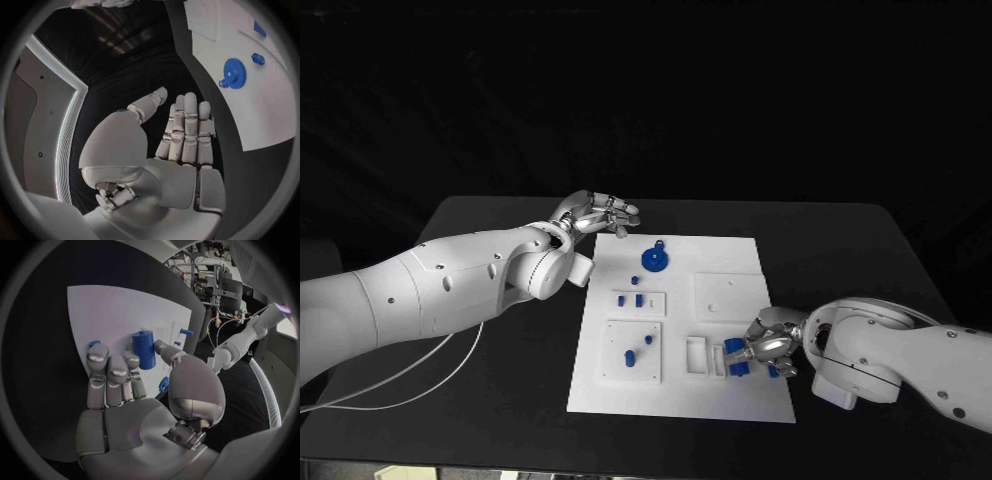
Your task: Assemble the parts on the task board
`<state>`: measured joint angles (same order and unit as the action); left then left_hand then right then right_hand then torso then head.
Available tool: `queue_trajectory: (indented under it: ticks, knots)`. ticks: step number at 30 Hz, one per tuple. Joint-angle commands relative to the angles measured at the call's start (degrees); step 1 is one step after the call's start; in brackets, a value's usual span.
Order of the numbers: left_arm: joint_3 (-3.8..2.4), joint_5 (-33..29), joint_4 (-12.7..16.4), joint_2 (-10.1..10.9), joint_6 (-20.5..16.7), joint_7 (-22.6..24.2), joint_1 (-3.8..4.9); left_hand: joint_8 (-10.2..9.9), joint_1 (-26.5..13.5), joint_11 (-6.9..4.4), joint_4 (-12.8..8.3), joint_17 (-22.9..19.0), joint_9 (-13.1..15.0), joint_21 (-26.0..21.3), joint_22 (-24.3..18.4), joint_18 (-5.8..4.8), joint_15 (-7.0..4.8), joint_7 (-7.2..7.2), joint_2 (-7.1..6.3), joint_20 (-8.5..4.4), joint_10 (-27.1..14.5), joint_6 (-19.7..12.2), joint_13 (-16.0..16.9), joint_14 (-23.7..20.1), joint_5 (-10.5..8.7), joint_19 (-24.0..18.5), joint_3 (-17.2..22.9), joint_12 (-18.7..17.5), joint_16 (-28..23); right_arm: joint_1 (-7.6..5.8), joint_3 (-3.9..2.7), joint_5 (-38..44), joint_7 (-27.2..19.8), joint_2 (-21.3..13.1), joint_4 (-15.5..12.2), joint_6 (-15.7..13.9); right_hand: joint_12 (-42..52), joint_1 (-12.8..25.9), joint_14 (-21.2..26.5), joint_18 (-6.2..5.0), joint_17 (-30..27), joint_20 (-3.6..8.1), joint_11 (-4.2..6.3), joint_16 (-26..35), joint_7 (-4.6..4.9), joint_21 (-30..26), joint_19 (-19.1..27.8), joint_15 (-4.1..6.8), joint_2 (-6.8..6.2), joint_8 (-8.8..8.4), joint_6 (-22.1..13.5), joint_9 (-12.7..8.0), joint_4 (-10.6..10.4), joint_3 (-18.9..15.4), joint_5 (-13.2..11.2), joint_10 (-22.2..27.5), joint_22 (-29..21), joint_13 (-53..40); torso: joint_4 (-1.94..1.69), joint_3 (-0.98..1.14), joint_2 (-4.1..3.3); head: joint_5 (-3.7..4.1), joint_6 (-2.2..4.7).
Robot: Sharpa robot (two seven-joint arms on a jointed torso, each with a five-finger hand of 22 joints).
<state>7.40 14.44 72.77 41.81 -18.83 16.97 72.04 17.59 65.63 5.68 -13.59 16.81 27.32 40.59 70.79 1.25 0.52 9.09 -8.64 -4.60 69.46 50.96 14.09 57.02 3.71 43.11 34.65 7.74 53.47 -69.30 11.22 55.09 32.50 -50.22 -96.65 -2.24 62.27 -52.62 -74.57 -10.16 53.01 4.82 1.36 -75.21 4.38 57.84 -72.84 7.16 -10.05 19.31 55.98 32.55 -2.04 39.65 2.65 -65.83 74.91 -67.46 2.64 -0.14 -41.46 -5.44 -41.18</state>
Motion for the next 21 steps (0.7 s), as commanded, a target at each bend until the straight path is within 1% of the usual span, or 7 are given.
queue_trajectory:
  ticks: [1,6,11,16,20,21]
  knots:
    - [-0.03,-0.28,0.13,-0.13,0.59,0.51,0.05,0.19,-0.42,0.06,0.09,0.07,0.0,-0.36,0.06,0.15,0.39,0.01,-0.09,-0.15,-0.17,-0.44,0.09,0.17,-0.17,-0.1,-0.24,-0.31,-0.29,-0.65,0.07,-2.53,0.37,-0.56,-1.01,-0.68,-0.26,0.71,0.05,-4.84,0.09,-0.54,0.16,0.29,0.5,0.34,0.01,0.43,1.22,0.28,1.52,0.14,0.34,0.69,0.17,-0.48,1.18,0.11,0.02,-0.02,0.0,-0.03,-0.02]
    - [-0.03,-0.28,0.12,-0.14,0.57,0.5,0.05,0.2,-0.4,0.06,0.09,0.09,0.0,-0.37,0.07,0.15,0.39,0.01,-0.09,-0.15,-0.18,-0.44,0.09,0.17,-0.17,-0.09,-0.24,-0.31,-0.3,-1.79,0.03,-5.35,0.32,-1.04,-2.44,-1.08,-0.43,2.23,-0.03,-4.84,0.14,-0.68,0.26,0.33,0.38,0.63,0.0,0.53,0.86,0.05,2.13,-0.16,0.75,1.0,0.16,-0.81,1.11,0.19,0.0,-0.02,-0.01,0.0,0.0]
    - [-0.03,-0.28,0.12,-0.15,0.6,0.46,0.05,0.2,-0.38,0.06,0.08,0.11,0.0,-0.38,0.08,0.15,0.39,0.01,-0.11,-0.15,-0.18,-0.44,0.09,0.16,-0.17,-0.1,-0.25,-0.31,-0.32,-2.16,0.01,-8.07,0.46,-0.85,-3.3,-0.57,-0.55,3.07,-0.06,-4.84,0.17,-0.71,0.32,0.36,0.33,0.76,0.0,0.57,0.56,-0.09,2.39,-0.31,0.99,1.06,0.17,-0.98,1.08,0.24,-0.05,-0.01,-0.02,-0.04,-0.02]
    - [-0.03,-0.28,0.13,-0.18,0.57,0.45,0.06,0.2,-0.38,0.06,0.07,0.13,0.0,-0.4,0.09,0.15,0.39,0.0,-0.12,-0.15,-0.18,-0.44,0.1,0.16,-0.17,-0.1,-0.25,-0.31,-0.33,-2.19,0.02,-8.67,0.88,0.98,-2.77,0.86,-0.67,3.94,-0.08,-4.84,0.19,-0.72,0.33,0.4,0.32,0.87,0.0,0.59,0.17,-0.27,2.53,-0.47,1.18,1.03,0.17,-1.07,1.04,0.26,0.03,-0.08,0.01,-0.1,-0.16]
    - [-0.03,-0.28,0.21,-0.27,0.6,0.44,0.06,0.21,-0.37,0.06,0.07,0.14,0.0,-0.4,0.1,0.15,0.39,0.0,-0.12,-0.14,-0.18,-0.44,0.1,0.16,-0.17,-0.1,-0.25,-0.31,-0.34,-2.19,0.05,-8.72,1.14,2.79,-1.99,1.78,-0.73,4.36,-0.09,-4.84,0.2,-0.72,0.33,0.43,0.32,0.91,0.02,0.59,0.05,-0.37,2.58,-0.54,1.2,1.01,0.16,-1.08,1.02,0.27,0.0,-0.15,0.02,-0.02,-0.17]
    - [-0.03,-0.28,0.24,-0.33,0.6,0.46,0.06,0.21,-0.37,0.06,0.07,0.14,0.0,-0.41,0.11,0.15,0.39,0.0,-0.13,-0.14,-0.18,-0.44,0.1,0.16,-0.17,-0.1,-0.25,-0.31,-0.34,-2.18,0.06,-8.71,1.16,3.26,-1.65,1.77,-0.75,4.49,-0.09,-4.84,0.2,-0.72,0.32,0.43,0.33,0.91,0.03,0.59,0.05,-0.4,2.58,-0.56,1.2,1.01,0.16,-1.07,1.02,0.27,-0.02,-0.13,0.01,0.01,-0.12]
